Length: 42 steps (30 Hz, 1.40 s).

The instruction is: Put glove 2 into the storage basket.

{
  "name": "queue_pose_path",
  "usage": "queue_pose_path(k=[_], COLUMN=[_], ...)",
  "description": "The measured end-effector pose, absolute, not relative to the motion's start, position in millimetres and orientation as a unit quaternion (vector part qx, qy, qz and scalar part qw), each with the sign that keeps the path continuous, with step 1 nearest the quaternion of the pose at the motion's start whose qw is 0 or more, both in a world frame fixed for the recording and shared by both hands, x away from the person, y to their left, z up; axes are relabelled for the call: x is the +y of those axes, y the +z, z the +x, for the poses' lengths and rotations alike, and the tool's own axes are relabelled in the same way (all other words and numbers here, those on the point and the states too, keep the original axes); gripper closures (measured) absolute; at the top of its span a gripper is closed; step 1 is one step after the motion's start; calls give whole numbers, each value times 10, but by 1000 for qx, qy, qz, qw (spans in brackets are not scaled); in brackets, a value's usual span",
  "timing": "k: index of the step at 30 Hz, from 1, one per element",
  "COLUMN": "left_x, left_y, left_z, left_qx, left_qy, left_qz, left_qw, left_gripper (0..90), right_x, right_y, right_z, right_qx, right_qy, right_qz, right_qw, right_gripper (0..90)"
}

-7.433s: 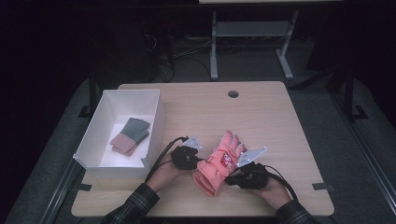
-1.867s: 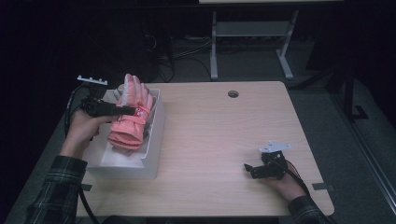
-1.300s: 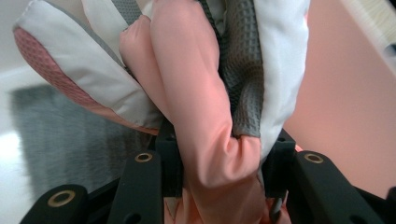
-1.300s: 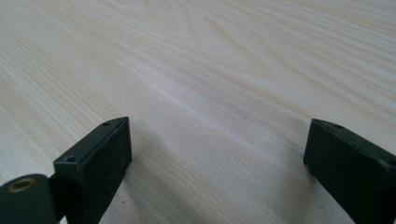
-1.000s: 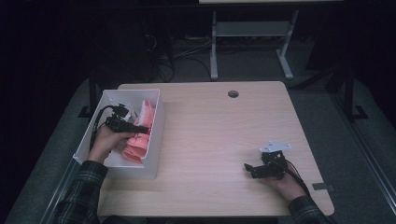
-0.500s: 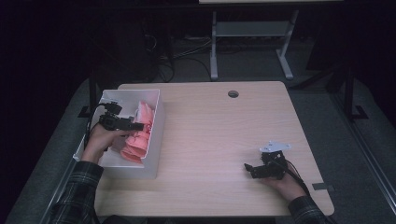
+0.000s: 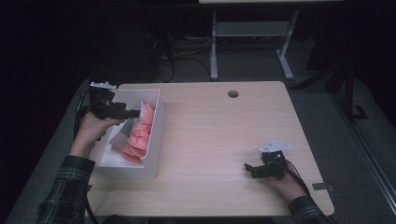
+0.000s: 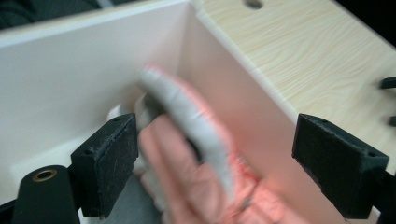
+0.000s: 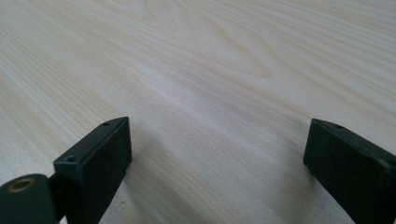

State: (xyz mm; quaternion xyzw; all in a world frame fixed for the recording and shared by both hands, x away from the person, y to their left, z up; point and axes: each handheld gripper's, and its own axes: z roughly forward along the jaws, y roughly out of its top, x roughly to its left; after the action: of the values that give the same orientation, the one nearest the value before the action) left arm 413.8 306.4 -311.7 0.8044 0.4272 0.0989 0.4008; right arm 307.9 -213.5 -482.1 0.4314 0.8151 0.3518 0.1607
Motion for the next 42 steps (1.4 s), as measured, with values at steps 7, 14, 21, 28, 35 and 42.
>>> queue_pose_path(k=[7, 14, 21, 28, 35, 42], left_x=[2714, 2196, 1728, 1335, 1043, 919], left_y=[-2872, -2835, -2953, -3194, -3571, -4056], left_z=[3985, 3760, 3596, 3474, 3361, 3322], left_qx=[381, 340, 305, 283, 262, 252], left_qy=[107, 103, 96, 93, 81, 79], left_qz=[810, 811, 830, 841, 856, 869], left_qw=[433, 465, 457, 451, 438, 418], left_gripper=[140, 140, 140, 141, 141, 140], right_x=[-2134, -2133, -2133, -2133, -2132, -2133], right_y=[-4822, -4822, -4822, -4822, -4822, -4822], right_z=[3079, 3079, 3078, 3077, 3077, 3077], right_qx=[815, 815, 814, 814, 814, 814], right_qy=[352, 352, 352, 352, 352, 352], right_qz=[431, 432, 432, 433, 433, 432], right_qw=[161, 161, 162, 162, 162, 162], right_gripper=[72, 72, 71, 71, 71, 71])
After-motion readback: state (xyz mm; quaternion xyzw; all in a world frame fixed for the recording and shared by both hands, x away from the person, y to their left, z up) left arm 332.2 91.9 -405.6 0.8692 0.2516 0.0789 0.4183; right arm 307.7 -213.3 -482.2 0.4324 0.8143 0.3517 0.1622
